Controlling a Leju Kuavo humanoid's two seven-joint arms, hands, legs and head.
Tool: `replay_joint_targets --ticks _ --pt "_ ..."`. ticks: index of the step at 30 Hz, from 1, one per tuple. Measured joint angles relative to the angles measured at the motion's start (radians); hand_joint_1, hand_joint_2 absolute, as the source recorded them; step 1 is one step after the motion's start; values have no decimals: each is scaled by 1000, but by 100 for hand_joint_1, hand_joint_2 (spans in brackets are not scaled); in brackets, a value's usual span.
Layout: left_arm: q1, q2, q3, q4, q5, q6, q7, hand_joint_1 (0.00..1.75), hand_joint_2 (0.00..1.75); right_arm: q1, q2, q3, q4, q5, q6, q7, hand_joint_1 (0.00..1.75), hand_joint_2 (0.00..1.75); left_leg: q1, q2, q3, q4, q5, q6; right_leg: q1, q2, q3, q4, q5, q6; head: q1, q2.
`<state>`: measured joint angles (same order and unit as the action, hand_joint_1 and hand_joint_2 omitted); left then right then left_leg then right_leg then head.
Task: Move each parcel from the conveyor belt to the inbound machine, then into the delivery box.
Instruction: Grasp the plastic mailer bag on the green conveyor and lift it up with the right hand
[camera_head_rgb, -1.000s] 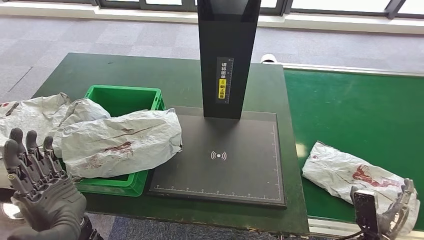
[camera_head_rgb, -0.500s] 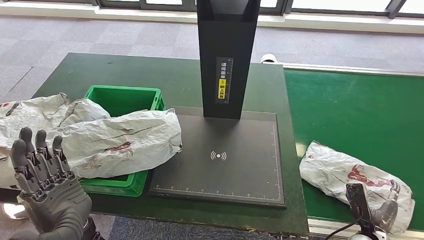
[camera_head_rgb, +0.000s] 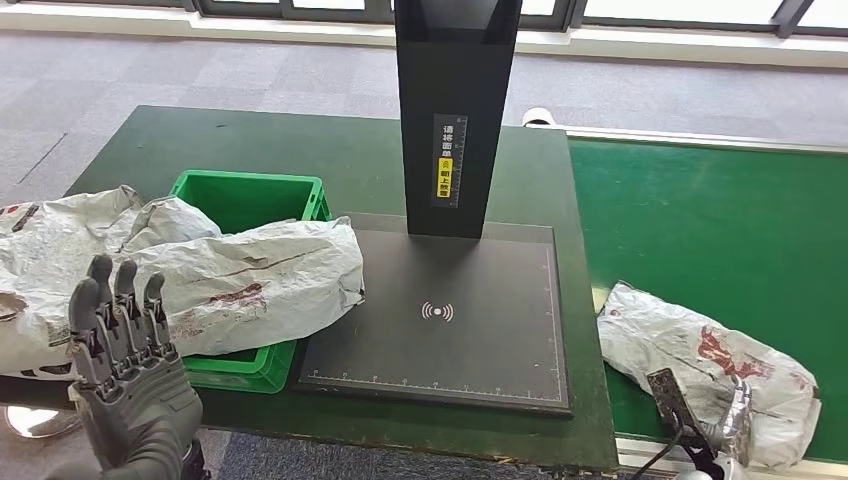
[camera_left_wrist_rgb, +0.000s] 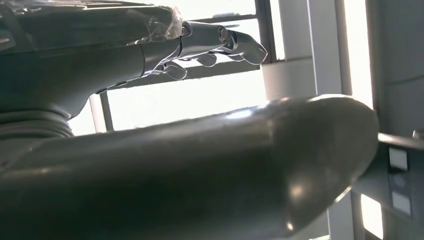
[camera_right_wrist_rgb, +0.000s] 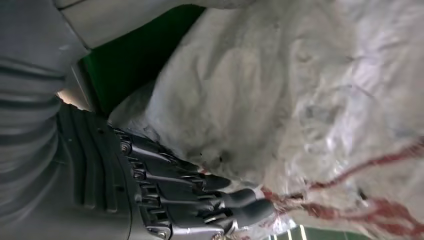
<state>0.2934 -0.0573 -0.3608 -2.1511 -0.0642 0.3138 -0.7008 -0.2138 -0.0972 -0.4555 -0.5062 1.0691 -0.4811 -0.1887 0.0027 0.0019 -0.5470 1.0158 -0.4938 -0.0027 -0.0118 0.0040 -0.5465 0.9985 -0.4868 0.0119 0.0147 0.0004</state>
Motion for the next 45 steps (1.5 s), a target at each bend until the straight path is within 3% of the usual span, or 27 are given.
replay_joint_targets --ticks 1,2,5,6,15,24,29,33,36,40,45 --pt "-1 -3 5 3 4 -14 0 0 0 -1 -5 8 10 16 24 36 0 175 1 1 1 0 0 0 1 1 1 -1 0 0 0 0" --pt "-2 -6 11 7 7 -27 1 0 0 -2 -10 15 19 30 47 68 33 175 1 1 3 0 -1 0 1 1 3 -2 0 0 0 0" --pt "-3 -16 24 18 11 -53 1 0 0 0 -22 25 36 44 81 103 163 175 4 1 9 0 -3 2 4 0 11 -6 -3 2 0 0" --pt "-3 -20 28 21 13 -57 1 0 0 3 -25 27 38 45 83 101 175 175 4 -1 11 0 -3 3 4 -1 14 -7 -3 2 0 0" --pt "14 -43 57 31 16 -43 1 0 0 36 -34 10 10 -5 96 -28 175 175 4 -2 13 0 -3 6 4 -1 22 -13 0 7 0 0" --pt "36 -51 58 29 6 -10 1 0 0 82 3 -68 -141 -222 213 -260 175 175 4 -1 12 0 -4 6 4 -1 20 -13 1 8 0 0" --pt "45 -51 58 24 1 24 1 0 0 153 64 -115 -315 -438 299 -447 175 175 4 -2 9 0 -3 6 3 -1 16 -11 0 7 0 0" --pt "49 -51 58 20 0 40 1 0 0 236 127 -128 -551 -665 339 -502 175 175 4 -5 6 0 -3 5 3 -4 15 -10 0 6 0 0" --pt "49 -51 58 17 -3 50 1 0 0 313 170 -110 -788 -813 318 -514 175 175 4 -6 3 -1 -3 5 3 -5 14 -9 -2 5 0 0" --pt "54 -51 58 0 -23 81 1 0 0 372 180 1 -1028 -873 257 -517 175 175 4 -1 -2 -1 -6 3 3 -1 14 -9 -3 3 0 0" --pt "64 -51 58 -20 -34 107 1 0 0 393 179 127 -1167 -874 221 -517 175 175 4 -1 7 -1 -4 3 3 -2 14 -9 -2 3 0 0"
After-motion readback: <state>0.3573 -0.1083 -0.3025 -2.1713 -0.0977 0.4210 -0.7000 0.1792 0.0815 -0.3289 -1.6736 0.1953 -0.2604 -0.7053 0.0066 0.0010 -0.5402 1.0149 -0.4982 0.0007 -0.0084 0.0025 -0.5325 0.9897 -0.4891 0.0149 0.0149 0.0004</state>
